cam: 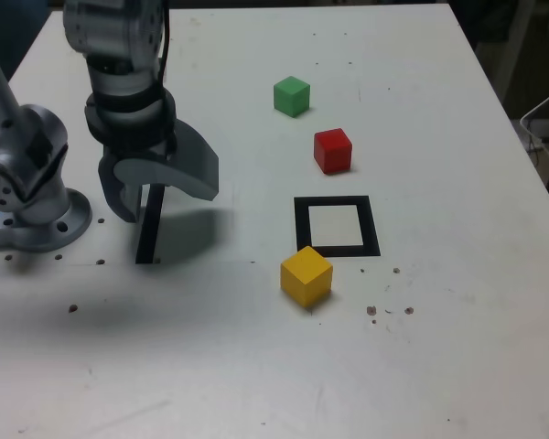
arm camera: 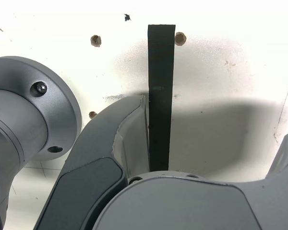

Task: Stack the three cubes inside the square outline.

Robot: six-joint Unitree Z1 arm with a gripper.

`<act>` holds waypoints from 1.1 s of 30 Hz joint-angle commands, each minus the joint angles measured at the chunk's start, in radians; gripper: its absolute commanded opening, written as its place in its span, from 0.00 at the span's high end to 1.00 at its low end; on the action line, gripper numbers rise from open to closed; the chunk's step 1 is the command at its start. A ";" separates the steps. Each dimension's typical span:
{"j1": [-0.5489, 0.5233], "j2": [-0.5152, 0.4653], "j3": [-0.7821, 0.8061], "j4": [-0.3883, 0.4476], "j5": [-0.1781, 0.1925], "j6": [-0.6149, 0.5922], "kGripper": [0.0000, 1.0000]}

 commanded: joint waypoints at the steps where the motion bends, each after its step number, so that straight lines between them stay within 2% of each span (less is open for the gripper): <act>1: 0.000 -0.006 0.001 0.001 0.002 0.002 0.00; 9: 0.000 -0.006 0.002 0.016 0.009 0.002 0.00; 15: 0.000 -0.006 -0.003 0.021 -0.025 0.002 0.01; 21: 0.000 -0.004 -0.027 0.020 -0.027 0.002 0.00; 27: 0.000 0.006 -0.123 0.114 -0.030 0.006 0.00; 33: 0.005 0.041 -0.281 0.209 0.006 0.022 0.00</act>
